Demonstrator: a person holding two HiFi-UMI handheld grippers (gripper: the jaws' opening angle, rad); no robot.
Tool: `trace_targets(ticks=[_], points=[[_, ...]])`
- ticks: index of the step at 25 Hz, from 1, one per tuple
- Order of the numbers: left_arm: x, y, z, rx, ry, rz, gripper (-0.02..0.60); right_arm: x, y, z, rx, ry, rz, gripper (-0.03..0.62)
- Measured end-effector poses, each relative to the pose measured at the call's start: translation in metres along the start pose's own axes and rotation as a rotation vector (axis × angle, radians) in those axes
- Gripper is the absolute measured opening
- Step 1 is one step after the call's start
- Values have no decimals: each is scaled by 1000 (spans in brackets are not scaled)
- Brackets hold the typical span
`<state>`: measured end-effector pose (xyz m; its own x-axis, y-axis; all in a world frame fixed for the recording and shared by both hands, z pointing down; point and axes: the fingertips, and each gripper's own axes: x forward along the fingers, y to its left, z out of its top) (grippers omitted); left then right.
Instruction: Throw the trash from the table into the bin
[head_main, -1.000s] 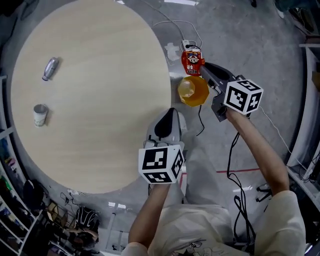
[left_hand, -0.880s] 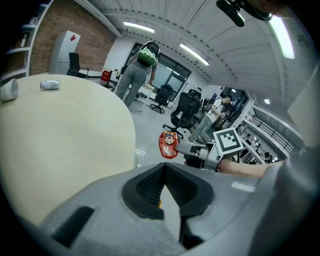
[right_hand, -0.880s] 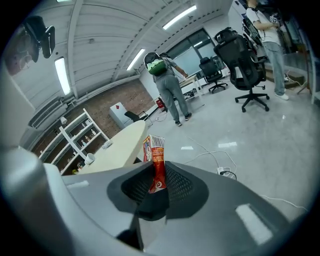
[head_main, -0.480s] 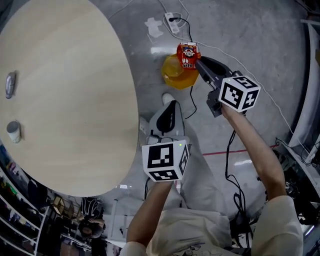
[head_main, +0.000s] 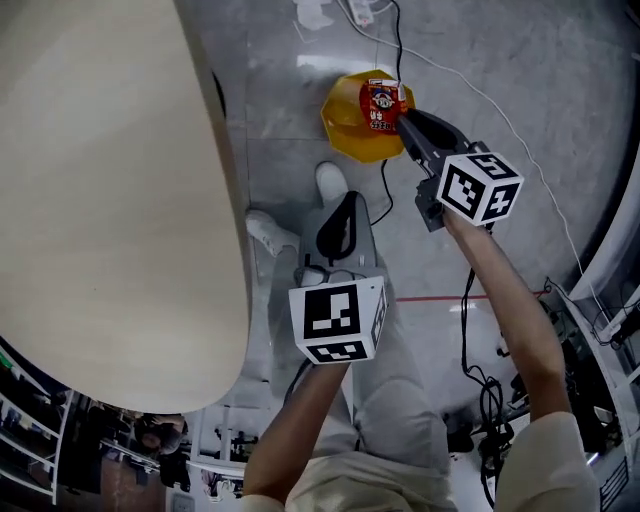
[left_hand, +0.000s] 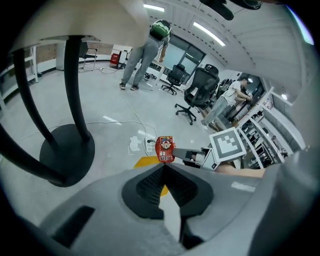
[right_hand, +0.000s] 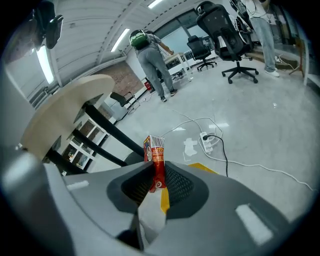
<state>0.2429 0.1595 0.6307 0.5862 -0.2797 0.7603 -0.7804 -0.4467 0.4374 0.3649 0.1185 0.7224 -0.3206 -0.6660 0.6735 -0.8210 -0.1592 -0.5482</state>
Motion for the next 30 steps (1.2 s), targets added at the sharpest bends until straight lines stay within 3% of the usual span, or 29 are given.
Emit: trace_targets(ticks=[12, 17, 21, 30], points=[[38, 42, -43, -11, 33, 31, 5, 83, -61, -78, -1, 117, -75, 75], [34, 42, -40, 7, 32, 26, 5, 91, -82, -92, 89, 153, -146, 107], [27, 34, -31, 28, 22, 10, 5, 80, -80, -81, 89, 136, -185, 115], [-11, -14, 24, 113, -41, -50, 5, 11, -8, 0, 1, 14, -106, 101]])
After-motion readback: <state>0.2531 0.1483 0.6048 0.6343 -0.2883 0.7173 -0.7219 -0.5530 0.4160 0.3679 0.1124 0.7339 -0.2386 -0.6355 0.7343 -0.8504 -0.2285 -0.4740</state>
